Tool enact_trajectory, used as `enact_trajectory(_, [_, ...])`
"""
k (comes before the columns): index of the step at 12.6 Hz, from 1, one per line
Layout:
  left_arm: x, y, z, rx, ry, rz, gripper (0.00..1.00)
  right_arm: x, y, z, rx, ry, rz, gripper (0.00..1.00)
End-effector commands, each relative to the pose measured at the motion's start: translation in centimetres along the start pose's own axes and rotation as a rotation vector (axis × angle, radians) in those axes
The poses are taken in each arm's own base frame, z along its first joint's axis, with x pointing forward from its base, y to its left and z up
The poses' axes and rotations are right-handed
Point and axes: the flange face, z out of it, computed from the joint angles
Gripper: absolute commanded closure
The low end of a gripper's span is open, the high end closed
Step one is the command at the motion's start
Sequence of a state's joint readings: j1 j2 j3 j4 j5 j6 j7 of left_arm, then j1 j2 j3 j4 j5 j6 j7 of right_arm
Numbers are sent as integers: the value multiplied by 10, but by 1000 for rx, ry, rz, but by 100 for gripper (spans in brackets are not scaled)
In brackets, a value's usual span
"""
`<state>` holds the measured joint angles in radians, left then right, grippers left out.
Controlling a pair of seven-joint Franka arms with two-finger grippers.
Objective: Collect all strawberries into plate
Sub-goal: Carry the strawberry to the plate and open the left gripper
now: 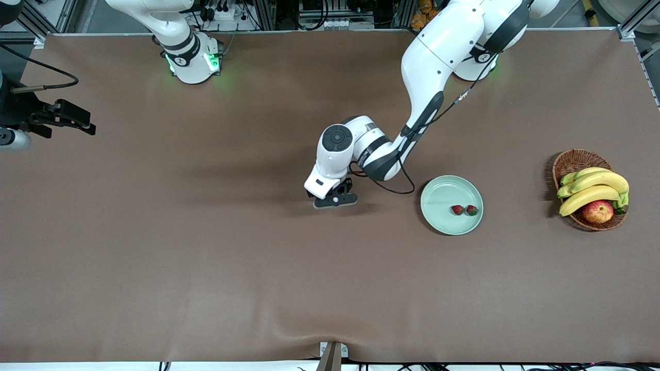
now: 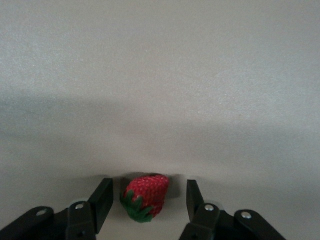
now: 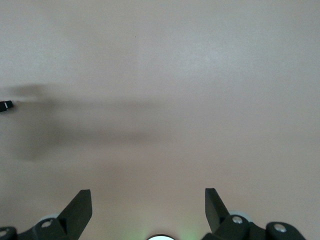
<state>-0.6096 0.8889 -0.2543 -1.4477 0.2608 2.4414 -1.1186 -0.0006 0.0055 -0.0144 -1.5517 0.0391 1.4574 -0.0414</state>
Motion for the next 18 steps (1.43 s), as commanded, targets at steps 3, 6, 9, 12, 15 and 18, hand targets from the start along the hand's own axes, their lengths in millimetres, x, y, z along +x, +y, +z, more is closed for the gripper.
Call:
enact_trajectory(3, [-3,5,1,6,11,17,100,-1,0,-6,-19,12,33,0])
enact_trajectory(6, [3,1,-13,46,10,20,100,-2,13,-11,-18,23,54,0])
enact_trajectory(9, [66,-34,-84,88,48,-67,100,-2,13,-18,-15,40,56,0])
enact_trajectory(12, [114,-85,-146,175,42,-88,100,-2,16,-18,-16,39,61,0])
enact_trajectory(15, [158,-158,-161,249,-32,-49,100,-2,18,-18,-14,39,65,0])
enact_trajectory(18, [169,-214,-141,344,-116,-72,100,-1,18,-15,-14,30,65,0])
